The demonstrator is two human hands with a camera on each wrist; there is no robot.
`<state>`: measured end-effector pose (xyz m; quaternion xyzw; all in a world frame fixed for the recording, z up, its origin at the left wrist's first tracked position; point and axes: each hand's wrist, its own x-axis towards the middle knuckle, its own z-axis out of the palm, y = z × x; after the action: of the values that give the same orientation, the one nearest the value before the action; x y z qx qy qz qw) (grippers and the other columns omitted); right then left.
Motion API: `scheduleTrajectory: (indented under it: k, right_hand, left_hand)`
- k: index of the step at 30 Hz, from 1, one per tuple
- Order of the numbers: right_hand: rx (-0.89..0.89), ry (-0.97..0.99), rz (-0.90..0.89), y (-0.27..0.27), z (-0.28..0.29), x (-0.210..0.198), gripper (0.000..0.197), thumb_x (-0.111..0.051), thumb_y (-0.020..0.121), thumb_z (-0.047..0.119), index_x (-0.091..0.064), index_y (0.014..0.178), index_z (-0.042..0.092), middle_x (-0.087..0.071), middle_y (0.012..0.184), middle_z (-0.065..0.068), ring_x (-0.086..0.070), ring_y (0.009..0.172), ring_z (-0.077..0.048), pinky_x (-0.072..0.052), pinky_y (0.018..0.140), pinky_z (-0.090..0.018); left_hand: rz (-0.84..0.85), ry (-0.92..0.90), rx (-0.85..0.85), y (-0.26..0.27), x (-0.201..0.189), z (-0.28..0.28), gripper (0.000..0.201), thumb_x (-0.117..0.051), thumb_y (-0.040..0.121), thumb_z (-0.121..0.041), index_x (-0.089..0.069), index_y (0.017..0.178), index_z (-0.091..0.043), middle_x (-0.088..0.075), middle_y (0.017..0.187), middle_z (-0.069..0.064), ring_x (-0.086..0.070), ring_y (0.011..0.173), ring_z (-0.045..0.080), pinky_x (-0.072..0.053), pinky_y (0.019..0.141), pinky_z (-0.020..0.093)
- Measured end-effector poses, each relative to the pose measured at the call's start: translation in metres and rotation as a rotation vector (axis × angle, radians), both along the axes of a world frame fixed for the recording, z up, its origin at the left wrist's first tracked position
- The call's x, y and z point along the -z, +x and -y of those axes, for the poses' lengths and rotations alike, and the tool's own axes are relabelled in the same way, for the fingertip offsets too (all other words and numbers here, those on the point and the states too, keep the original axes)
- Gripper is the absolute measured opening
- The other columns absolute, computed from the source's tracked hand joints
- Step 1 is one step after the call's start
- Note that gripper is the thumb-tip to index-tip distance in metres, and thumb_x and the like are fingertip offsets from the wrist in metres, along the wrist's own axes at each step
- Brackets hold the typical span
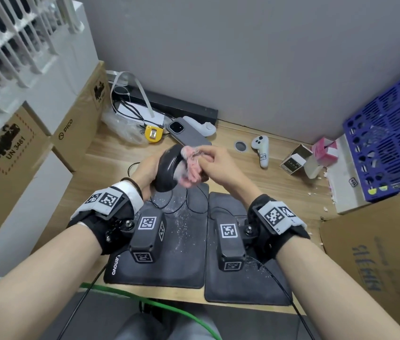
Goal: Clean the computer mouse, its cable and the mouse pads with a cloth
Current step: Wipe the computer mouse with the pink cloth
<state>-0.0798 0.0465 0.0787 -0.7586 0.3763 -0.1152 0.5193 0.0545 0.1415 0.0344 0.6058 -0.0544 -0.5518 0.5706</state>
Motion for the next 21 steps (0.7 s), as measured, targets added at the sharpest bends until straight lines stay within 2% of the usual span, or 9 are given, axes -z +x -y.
scheduleTrajectory:
  k: [1, 3, 4, 5, 7, 10, 13, 16, 21]
  right_hand:
    - [-0.028, -0.001, -0.030, -0.001, 0.002, 0.001, 0.028, -0.044, 0.092, 0.007, -0.068, 0.100, 0.018, -0.072, 0.093, -0.015, -0.065, 0.078, -0.014, -0.055, 0.070, -0.034]
    - [0.086, 0.040, -0.033, -0.003, 0.006, 0.004, 0.028, -0.041, 0.092, 0.007, -0.066, 0.105, 0.013, -0.070, 0.094, -0.010, -0.066, 0.075, -0.011, -0.056, 0.060, -0.028]
    - [0.189, 0.018, -0.020, -0.003, 0.010, 0.007, 0.027, -0.042, 0.090, 0.012, -0.066, 0.104, 0.014, -0.070, 0.095, -0.007, -0.066, 0.077, -0.013, -0.058, 0.065, -0.032]
    - [0.283, -0.020, -0.010, -0.001, 0.012, 0.010, 0.028, -0.044, 0.087, 0.020, -0.066, 0.102, 0.016, -0.070, 0.095, -0.004, -0.066, 0.081, -0.017, -0.058, 0.073, -0.039]
    - [0.348, -0.023, 0.017, 0.004, 0.013, 0.008, 0.028, -0.046, 0.085, 0.031, -0.067, 0.098, 0.018, -0.071, 0.094, -0.002, -0.065, 0.087, -0.020, -0.055, 0.082, -0.044]
    - [0.246, 0.104, 0.055, 0.020, 0.001, 0.004, 0.025, -0.057, 0.083, 0.039, -0.066, 0.096, 0.019, -0.069, 0.085, 0.001, -0.064, 0.074, -0.017, -0.054, 0.067, -0.037]
    - [0.177, 0.054, 0.027, 0.032, -0.008, 0.015, 0.023, -0.063, 0.067, 0.045, -0.065, 0.085, 0.032, -0.069, 0.086, 0.001, -0.066, 0.074, -0.020, -0.059, 0.071, -0.045]
    - [0.200, 0.022, 0.028, 0.034, -0.012, 0.022, 0.011, -0.060, 0.067, 0.040, -0.064, 0.077, 0.040, -0.070, 0.089, 0.003, -0.067, 0.086, -0.026, -0.057, 0.077, -0.050]
    - [0.235, -0.030, 0.048, 0.026, -0.021, 0.018, 0.018, -0.058, 0.075, 0.024, -0.061, 0.075, 0.042, -0.068, 0.087, 0.007, -0.067, 0.086, -0.028, -0.056, 0.082, -0.050]
  left_hand:
    - [-0.008, 0.008, -0.027, 0.001, 0.000, -0.001, 0.036, -0.056, 0.094, -0.035, -0.066, 0.113, -0.006, -0.071, 0.107, 0.013, -0.067, 0.088, 0.023, -0.054, 0.083, 0.034]
    - [-0.008, 0.015, -0.050, 0.002, 0.003, -0.003, 0.026, -0.056, 0.094, -0.035, -0.068, 0.095, -0.011, -0.074, 0.076, 0.002, -0.066, 0.063, 0.013, -0.052, 0.062, 0.020]
    - [-0.017, 0.023, -0.061, 0.002, 0.005, -0.003, 0.024, -0.056, 0.095, -0.034, -0.066, 0.086, -0.015, -0.070, 0.063, -0.003, -0.063, 0.056, 0.010, -0.049, 0.056, 0.018]
    - [-0.023, 0.030, -0.073, 0.000, 0.006, -0.003, 0.023, -0.056, 0.095, -0.034, -0.065, 0.083, -0.017, -0.068, 0.059, -0.005, -0.062, 0.057, 0.009, -0.048, 0.057, 0.020]
    - [-0.005, 0.034, -0.084, -0.004, 0.006, -0.001, 0.022, -0.057, 0.094, -0.034, -0.066, 0.082, -0.018, -0.069, 0.066, -0.004, -0.062, 0.065, 0.012, -0.048, 0.060, 0.022]
    - [0.013, 0.047, -0.072, -0.010, 0.006, 0.001, 0.023, -0.053, 0.095, -0.035, -0.065, 0.085, -0.018, -0.068, 0.078, 0.000, -0.060, 0.065, 0.012, -0.046, 0.056, 0.022]
    - [0.057, 0.035, -0.074, -0.016, 0.003, 0.002, 0.027, -0.049, 0.096, -0.033, -0.062, 0.079, -0.018, -0.067, 0.061, -0.005, -0.058, 0.063, 0.012, -0.045, 0.061, 0.024]
    - [0.075, 0.051, -0.109, -0.017, 0.002, 0.002, 0.028, -0.047, 0.096, -0.035, -0.061, 0.077, -0.020, -0.064, 0.069, -0.001, -0.057, 0.069, 0.016, -0.044, 0.065, 0.026]
    - [0.083, 0.094, -0.127, -0.018, 0.009, 0.003, 0.034, -0.039, 0.099, -0.040, -0.062, 0.084, -0.020, -0.065, 0.087, 0.007, -0.060, 0.079, 0.022, -0.045, 0.070, 0.027]
